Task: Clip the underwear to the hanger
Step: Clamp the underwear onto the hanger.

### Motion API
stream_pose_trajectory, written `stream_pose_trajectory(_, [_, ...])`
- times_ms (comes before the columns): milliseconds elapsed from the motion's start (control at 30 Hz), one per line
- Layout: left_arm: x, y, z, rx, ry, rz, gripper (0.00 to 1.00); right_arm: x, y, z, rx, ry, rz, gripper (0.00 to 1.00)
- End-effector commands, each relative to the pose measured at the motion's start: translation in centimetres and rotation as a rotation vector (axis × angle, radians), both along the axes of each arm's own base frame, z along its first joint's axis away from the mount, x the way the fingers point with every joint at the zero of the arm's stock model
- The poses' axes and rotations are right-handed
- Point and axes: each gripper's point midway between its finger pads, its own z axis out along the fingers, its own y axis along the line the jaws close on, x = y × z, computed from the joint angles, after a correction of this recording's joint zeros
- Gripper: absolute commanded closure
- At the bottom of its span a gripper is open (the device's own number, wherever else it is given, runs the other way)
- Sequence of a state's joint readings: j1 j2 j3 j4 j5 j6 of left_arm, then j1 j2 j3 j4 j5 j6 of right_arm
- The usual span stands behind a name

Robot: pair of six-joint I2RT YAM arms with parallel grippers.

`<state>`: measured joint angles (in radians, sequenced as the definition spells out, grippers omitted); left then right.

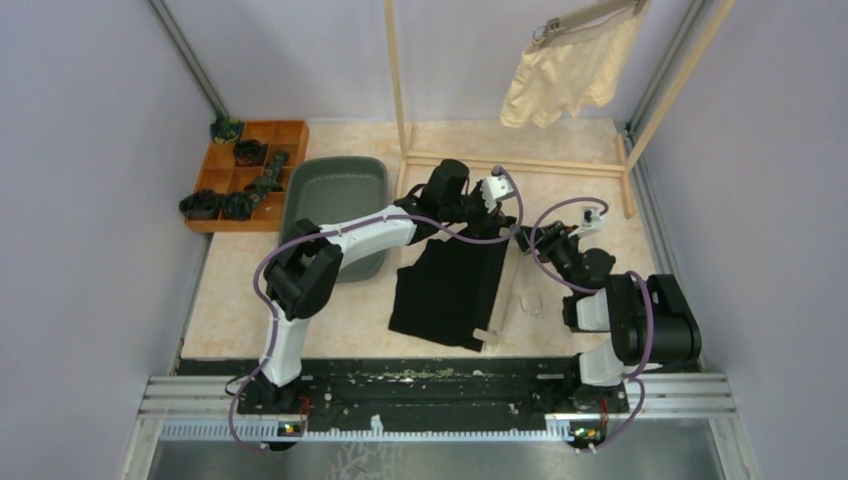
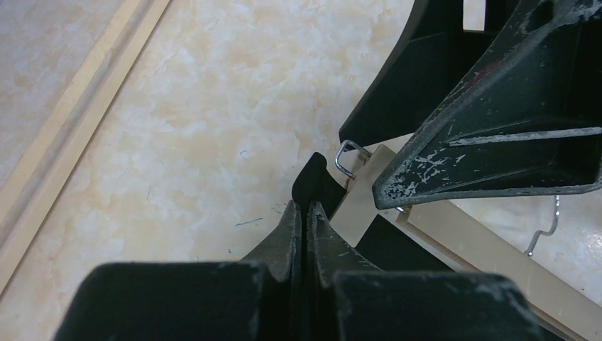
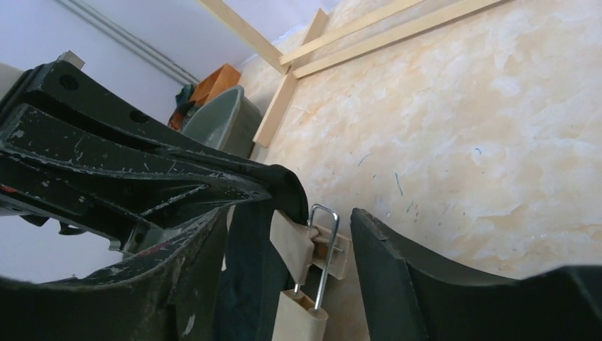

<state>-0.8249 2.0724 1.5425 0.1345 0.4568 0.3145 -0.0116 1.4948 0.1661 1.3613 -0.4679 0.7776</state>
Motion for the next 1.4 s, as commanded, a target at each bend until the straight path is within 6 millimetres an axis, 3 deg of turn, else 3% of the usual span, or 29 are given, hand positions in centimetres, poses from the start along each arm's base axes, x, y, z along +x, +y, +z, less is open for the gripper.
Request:
stream_pose_trajectory(0, [0.2,-0.6,1.3,-0.031,-0.04,-0.004,1.0,0.5,-0.7,3.2,-0.015,-0.121,-0.035,0.35])
stream_pose_trajectory(200, [1.8,0.1,1.2,-0.027,-0.048,0.082,1.0,-0.1,-1.9,4.5,-0.07,-0.107,-0.104,0.28])
stream_pose_trajectory(400, [4.2,1.1,1.4,-0.039,-0.028,0.163,1.0,-2.3,-1.9,4.5,-0.105,-0.049,-0.103,0.27])
stream_pose_trajectory(633, [5.7,2.2,1.7,-0.064,-0.017,0.202,1.0,-4.6,-0.6,2.9,-0.057,0.003,-0.039,0.28])
stream_pose_trajectory(767, [6.0,2.5,2.2,-0.078,-0.02,0.199,1.0,-4.9,0.0,2.4,-0.051,0.027,-0.02,0.29])
stream_pose_trajectory(1167, [6.0,2.3,3.2,-0.089,-0.045,0.166,1.0,-6.3,1.0,-2.1,-0.03,0.128,0.042,0.3])
stream_pose_trajectory(1367, [6.2,2.3,3.4,-0.093,-0.049,0.167,1.0,-7.1,1.5,-3.0,-0.036,0.145,0.065,0.31])
